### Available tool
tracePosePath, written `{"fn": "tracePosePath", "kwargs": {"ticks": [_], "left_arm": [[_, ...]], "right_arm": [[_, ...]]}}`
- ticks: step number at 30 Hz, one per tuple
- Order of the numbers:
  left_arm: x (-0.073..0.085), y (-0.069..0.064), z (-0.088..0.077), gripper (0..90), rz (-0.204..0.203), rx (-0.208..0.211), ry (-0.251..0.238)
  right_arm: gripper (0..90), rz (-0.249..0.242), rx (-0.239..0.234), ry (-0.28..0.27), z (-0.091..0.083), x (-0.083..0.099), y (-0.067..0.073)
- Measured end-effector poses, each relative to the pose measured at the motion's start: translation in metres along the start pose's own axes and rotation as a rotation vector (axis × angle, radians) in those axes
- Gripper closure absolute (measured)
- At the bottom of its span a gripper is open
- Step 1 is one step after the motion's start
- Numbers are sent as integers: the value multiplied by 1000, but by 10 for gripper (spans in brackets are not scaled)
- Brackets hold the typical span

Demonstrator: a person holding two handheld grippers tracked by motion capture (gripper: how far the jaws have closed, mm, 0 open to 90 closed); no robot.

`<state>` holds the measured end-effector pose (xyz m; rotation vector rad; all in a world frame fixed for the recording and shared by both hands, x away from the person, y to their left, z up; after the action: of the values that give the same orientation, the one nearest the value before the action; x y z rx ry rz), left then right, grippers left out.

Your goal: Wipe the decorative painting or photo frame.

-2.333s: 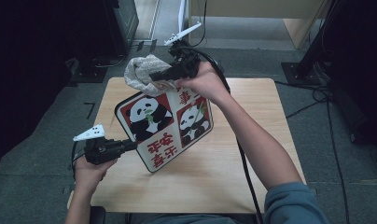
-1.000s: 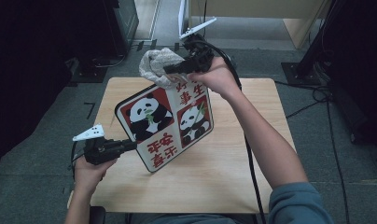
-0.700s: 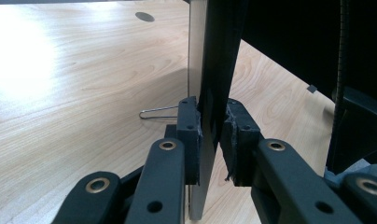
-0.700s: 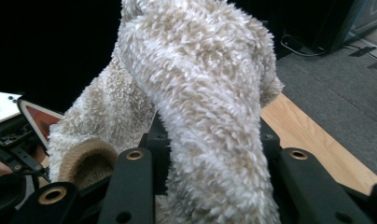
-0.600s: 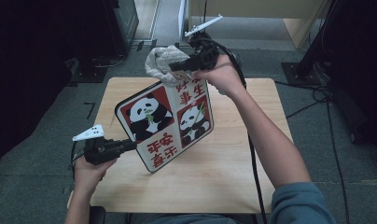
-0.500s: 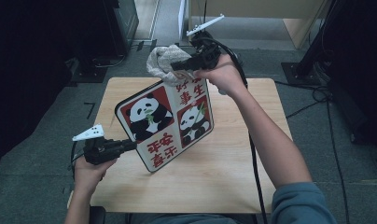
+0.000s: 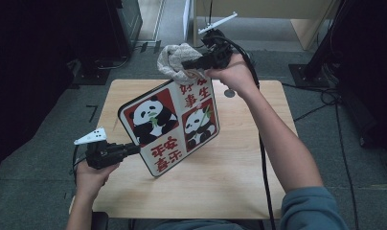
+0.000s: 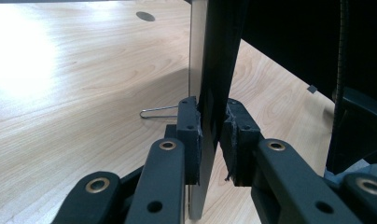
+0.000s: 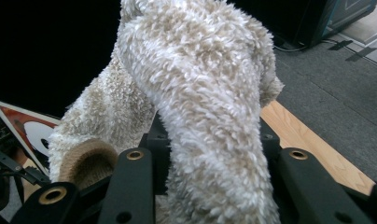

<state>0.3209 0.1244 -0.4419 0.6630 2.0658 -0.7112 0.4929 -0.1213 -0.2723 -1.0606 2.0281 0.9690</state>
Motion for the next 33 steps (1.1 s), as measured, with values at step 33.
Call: {"fn": "tracePosePath", "kwargs": {"ticks": [33], "left_arm": [[0,2,0,785,-7,-5,-4]], "right_arm": [[627,80,86,-37,-40,19,-35]]}}
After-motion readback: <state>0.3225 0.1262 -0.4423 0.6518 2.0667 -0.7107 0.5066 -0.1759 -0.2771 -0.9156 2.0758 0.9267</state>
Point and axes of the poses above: each handheld gripper's, and its own axes: z roughly forward along the jaws, x roughly out of its underside, y roughly to its left, the point moved 8 cm from there along z, roughly forward along the jaws, and after that the axes turned 12 degrees about -x, right-handed, at the moved point
